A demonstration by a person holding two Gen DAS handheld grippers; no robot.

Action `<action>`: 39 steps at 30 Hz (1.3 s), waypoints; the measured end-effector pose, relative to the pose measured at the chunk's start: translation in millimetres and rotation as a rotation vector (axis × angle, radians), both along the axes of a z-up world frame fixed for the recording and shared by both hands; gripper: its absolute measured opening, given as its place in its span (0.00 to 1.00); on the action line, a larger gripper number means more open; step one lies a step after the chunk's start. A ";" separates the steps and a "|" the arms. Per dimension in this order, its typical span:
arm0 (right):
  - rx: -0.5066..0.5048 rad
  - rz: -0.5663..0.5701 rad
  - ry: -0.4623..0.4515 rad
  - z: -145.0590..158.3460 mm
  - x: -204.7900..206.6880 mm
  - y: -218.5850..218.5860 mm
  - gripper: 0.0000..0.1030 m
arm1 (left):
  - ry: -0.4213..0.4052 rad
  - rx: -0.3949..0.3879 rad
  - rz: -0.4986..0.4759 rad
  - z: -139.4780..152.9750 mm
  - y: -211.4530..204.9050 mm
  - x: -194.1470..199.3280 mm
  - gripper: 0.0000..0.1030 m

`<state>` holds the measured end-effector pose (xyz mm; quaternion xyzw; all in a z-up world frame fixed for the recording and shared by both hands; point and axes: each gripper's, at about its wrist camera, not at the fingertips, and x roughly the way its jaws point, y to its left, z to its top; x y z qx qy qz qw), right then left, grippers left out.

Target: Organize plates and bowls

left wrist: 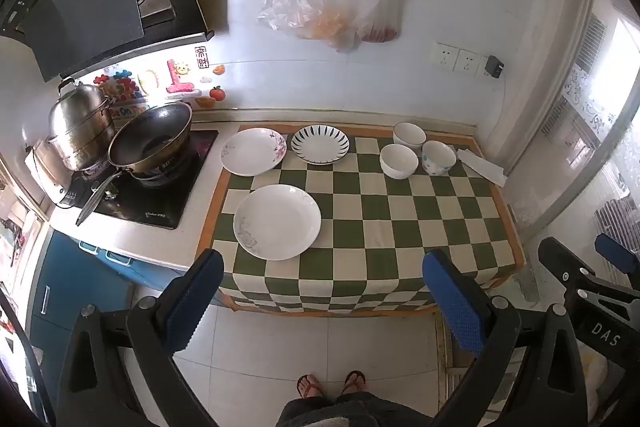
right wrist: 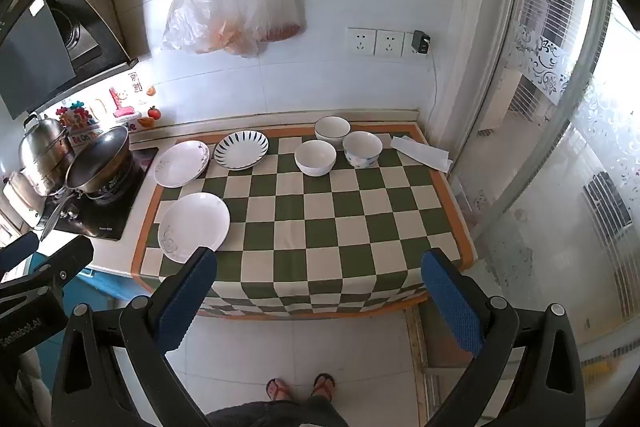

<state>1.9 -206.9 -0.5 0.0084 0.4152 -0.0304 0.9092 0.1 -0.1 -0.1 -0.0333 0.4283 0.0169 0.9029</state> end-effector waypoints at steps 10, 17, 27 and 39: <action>0.009 -0.001 -0.005 1.1 -1.4 -1.0 1.00 | -0.002 0.001 0.003 -0.1 0.3 0.3 0.99; 0.016 -0.001 -0.009 3.2 -0.8 -0.1 1.00 | -0.006 0.003 0.002 4.3 0.8 0.7 0.99; 0.014 0.008 -0.010 2.4 1.1 3.0 1.00 | -0.005 0.008 0.000 10.3 3.0 8.2 0.99; 0.013 0.010 -0.004 0.1 3.0 5.8 1.00 | -0.005 0.007 -0.002 4.5 -0.3 8.3 0.99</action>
